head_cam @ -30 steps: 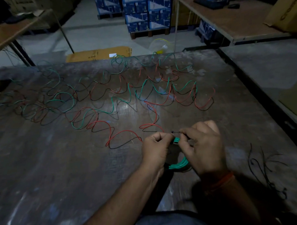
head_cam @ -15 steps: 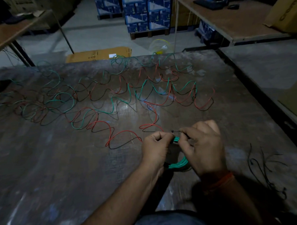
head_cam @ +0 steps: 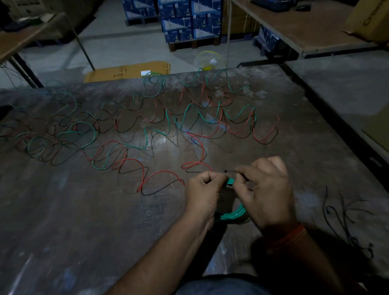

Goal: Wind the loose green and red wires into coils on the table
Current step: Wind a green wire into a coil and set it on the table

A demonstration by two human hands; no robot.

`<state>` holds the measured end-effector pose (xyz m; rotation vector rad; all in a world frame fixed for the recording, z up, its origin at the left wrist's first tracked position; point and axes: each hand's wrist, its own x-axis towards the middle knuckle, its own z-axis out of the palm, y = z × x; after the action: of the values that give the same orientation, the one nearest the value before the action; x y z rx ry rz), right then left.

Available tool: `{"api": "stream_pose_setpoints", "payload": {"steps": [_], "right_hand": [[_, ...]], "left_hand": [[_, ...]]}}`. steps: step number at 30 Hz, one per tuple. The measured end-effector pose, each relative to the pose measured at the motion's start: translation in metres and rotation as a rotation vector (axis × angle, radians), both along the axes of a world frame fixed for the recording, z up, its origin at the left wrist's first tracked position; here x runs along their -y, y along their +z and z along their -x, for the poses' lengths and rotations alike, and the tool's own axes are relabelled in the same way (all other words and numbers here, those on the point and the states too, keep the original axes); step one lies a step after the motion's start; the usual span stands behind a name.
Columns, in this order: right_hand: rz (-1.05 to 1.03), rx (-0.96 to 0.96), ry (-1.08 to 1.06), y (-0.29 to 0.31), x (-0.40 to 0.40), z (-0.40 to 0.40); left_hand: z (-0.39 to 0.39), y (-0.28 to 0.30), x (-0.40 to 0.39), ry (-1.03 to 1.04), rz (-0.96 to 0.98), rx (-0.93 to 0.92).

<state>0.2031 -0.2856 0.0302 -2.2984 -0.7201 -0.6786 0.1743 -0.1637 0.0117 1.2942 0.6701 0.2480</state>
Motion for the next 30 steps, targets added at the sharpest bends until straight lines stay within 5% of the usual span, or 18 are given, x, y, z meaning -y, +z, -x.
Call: {"api": "stream_pose_setpoints", "payload": {"steps": [30], "right_hand": [[-0.005, 0.005, 0.011, -0.0024, 0.0001, -0.0001]], "left_hand": [[0.0028, -0.0055, 0.0014, 0.009, -0.017, 0.001]]}}
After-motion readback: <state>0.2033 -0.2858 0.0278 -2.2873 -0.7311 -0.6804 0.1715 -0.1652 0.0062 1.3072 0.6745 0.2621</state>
